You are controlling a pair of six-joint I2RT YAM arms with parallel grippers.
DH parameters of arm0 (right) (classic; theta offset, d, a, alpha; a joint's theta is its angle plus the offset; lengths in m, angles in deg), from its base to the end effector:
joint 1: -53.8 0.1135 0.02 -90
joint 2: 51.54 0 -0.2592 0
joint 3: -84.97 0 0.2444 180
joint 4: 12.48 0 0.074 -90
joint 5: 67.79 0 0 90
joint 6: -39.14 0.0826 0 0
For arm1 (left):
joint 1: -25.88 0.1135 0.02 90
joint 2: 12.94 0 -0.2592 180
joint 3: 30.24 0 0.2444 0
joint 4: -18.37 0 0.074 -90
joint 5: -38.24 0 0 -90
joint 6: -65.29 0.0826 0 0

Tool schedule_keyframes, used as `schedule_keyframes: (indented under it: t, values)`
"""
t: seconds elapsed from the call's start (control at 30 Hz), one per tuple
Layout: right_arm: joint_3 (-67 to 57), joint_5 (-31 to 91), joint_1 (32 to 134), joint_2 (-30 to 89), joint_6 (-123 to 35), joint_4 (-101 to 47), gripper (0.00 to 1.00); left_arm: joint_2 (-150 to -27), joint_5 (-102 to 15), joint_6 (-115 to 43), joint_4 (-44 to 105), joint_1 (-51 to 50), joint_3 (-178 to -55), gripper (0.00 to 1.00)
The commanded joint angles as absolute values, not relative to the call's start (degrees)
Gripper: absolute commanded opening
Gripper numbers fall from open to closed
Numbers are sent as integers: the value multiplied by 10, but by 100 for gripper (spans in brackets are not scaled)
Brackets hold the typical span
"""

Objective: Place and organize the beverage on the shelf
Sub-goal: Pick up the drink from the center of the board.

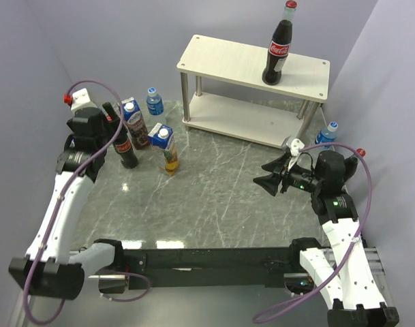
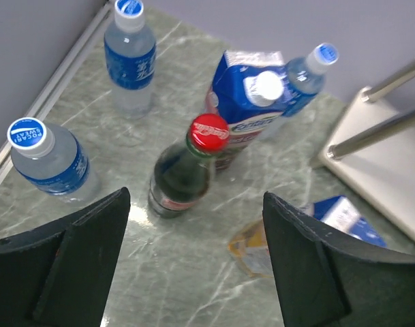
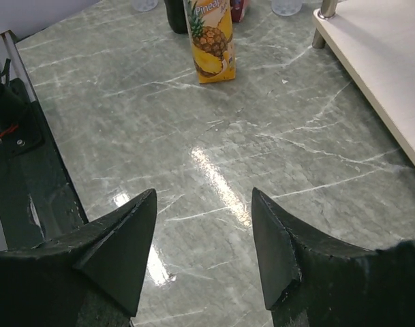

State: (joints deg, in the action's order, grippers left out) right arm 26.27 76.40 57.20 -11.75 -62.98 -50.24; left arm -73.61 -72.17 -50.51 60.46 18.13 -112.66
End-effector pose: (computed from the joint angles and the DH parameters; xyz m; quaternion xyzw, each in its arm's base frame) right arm 0.1635 0.0768 0.3191 -0.3603 0.6817 0.3300 0.5446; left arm 0.2635 -0.0068 0.3774 -0.2267 0.7820 -0.0230 0.5802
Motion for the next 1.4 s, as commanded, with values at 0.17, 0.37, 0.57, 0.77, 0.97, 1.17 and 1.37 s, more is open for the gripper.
schedule_keyframes:
  t: [0.17,0.37,0.57,0.77,0.97,1.17,1.37]
  values:
    - [269,779,575,-126,-618,-479,65,-832,-676,-432,613,215,-1186,82]
    - [270,780,576,-125,-619,-480,65,-878,-687,-386,582,215,-1199,79]
    - [271,779,576,-123,-620,-480,66,-914,-707,-361,570,215,-1220,68]
    - [269,780,576,-119,-622,-483,66,-937,-715,-347,561,215,-1232,62]
    - [268,781,577,-115,-625,-485,66,-945,-716,-332,547,215,-1239,53]
    - [267,779,576,-112,-628,-490,66,-936,-696,-320,553,214,-1248,14]
    - [265,784,576,-109,-634,-496,67,-859,-729,-315,552,196,-1213,0]
